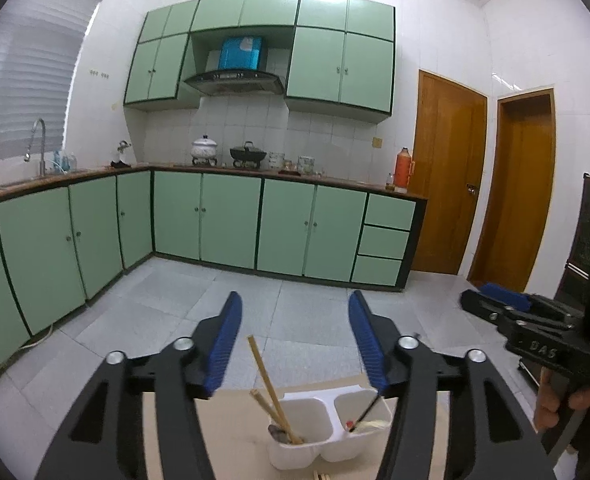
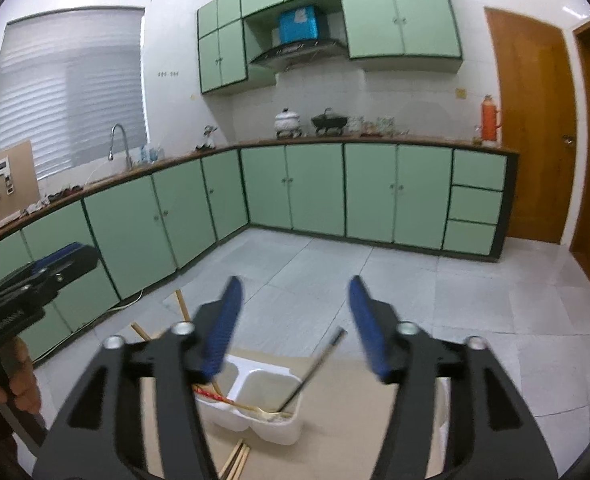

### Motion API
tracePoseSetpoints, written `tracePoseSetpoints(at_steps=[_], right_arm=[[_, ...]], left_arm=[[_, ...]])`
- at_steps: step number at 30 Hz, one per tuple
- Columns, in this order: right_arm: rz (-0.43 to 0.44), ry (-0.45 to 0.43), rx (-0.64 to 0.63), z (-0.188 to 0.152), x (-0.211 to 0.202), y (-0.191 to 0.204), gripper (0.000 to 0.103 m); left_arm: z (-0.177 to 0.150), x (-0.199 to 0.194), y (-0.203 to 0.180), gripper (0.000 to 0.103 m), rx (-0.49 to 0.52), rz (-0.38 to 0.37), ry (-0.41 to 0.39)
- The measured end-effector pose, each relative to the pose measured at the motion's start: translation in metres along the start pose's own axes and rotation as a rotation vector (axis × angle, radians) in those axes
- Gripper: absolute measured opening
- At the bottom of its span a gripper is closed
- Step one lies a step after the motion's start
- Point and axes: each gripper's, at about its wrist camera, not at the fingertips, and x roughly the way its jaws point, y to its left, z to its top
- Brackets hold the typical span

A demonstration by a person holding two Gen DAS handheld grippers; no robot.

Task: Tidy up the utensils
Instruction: 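Lower the chopsticks into the holder and open both tools, then move both tools back to the mat and grasp a red chopstick with the right tool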

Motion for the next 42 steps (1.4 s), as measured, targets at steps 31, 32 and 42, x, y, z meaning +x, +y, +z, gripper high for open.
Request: tracePoseSetpoints(at_steps=[31,32,42], right_arm=[[-0.098,0.182,0.071,-0.257,-0.104,0.053,0.094],[-0.097,0.189,0.072,-0.263,-0.104,0.057,0.094],[-0.077,0.290,0.043,-0.302,-0.091,0.096,0.074]], left_arm=[[-0.248,-0.108,-0.016,0.089,0.058,0.059,0.326],[-0.252,-0.109,-0.014,0.089,0.051,0.059,0.335],[-0.269,-0.115,-0.001,0.089,0.028,0.074,0.401]])
